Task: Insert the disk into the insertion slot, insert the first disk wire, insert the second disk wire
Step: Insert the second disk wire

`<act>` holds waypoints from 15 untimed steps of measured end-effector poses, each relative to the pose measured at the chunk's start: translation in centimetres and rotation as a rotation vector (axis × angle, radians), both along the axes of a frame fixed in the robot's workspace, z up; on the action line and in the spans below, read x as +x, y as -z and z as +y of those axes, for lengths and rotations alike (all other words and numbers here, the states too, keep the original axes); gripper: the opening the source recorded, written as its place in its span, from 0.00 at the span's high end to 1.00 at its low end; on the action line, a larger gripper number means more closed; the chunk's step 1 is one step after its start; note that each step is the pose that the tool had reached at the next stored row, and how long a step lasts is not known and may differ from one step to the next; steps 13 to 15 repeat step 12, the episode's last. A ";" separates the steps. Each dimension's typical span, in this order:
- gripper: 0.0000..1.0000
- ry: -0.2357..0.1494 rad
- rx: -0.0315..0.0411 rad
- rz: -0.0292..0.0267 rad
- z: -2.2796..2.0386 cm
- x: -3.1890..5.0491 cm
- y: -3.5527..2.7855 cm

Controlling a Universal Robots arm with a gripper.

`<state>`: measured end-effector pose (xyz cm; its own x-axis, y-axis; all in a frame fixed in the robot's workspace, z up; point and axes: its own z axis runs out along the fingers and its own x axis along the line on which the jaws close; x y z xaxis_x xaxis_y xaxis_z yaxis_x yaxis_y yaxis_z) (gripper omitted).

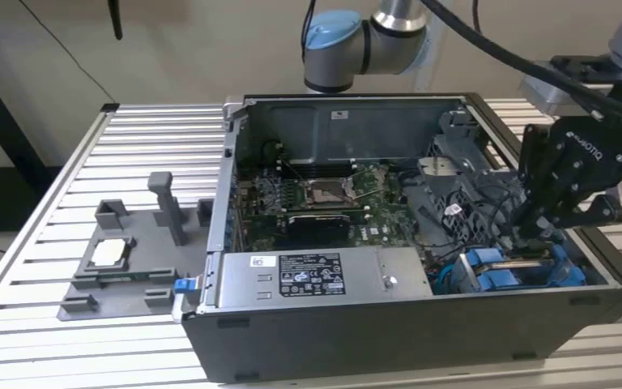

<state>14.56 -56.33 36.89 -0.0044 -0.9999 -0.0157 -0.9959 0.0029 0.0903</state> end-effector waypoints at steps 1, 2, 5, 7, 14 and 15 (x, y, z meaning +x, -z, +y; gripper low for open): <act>0.76 0.000 -0.0001 0.0000 0.00 0.00 -0.33; 0.76 0.000 0.0000 0.0000 0.00 0.00 -0.53; 0.76 0.000 0.0000 -0.0001 0.00 0.00 -1.04; 0.76 0.000 0.0003 -0.0001 0.00 0.00 -1.22; 0.76 0.001 0.0002 -0.0001 0.00 -0.01 -1.24; 0.76 0.001 0.0002 -0.0001 0.00 -0.01 -1.24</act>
